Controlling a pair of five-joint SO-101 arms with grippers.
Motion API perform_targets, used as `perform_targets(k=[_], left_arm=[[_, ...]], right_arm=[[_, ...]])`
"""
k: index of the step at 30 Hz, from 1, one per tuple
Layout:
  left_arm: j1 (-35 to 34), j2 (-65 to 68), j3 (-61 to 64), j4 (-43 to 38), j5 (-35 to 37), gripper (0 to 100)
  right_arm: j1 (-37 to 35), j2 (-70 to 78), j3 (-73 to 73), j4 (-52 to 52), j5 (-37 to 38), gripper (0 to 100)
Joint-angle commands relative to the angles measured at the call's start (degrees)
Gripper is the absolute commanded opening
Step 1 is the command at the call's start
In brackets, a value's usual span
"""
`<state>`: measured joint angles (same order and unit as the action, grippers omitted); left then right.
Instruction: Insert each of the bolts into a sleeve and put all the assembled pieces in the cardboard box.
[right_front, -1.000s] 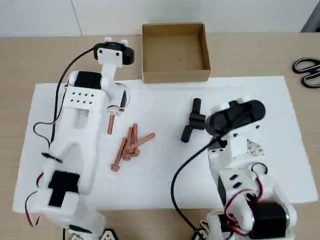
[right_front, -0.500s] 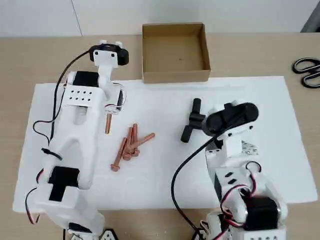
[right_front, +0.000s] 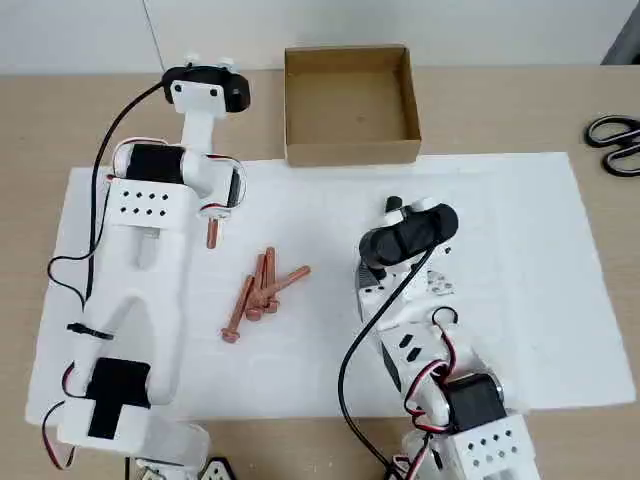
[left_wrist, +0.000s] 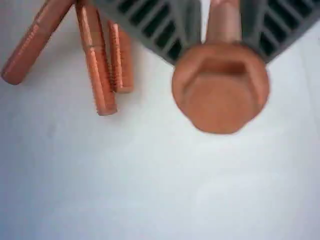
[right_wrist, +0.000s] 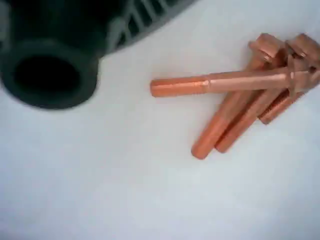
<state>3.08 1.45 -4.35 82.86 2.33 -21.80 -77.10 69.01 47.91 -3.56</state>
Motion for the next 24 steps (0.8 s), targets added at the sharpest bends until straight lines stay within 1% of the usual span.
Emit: perform_targets(k=[1,6,8,11,13,16,19,24], left_arm=[[3.16,-4.04,-0.22,0.53,0.00,1],[11.16,-4.04,-0.22,0.09,-0.53,0],[12.66,-4.13,-0.66,-1.23,-0.62,0],[12.92,-4.13,-0.75,-5.89,-0.53,0],[13.10,-5.10,-0.75,-7.47,1.76,0],[13.63,-8.79,-0.75,-7.65,7.82,0],[13.89,-13.27,-0.75,-7.74,10.46,0],[13.54,-17.76,-0.48,-7.30,13.71,0]], right_arm=[[-0.31,-1.27,0.53,-4.88,-2.46,0.4],[-3.65,-4.35,9.05,-14.55,-2.55,0.4],[-4.44,-6.37,12.66,-17.01,-2.55,0.4],[-4.44,-10.07,17.41,-18.51,-2.55,0.4],[-4.44,-12.79,20.13,-18.86,-2.55,0.4],[-4.44,-17.01,24.26,-18.86,-2.55,0.4],[-4.35,-21.49,27.69,-18.24,-2.46,0.4],[-4.44,-25.45,27.52,-15.43,-2.46,0.4]])
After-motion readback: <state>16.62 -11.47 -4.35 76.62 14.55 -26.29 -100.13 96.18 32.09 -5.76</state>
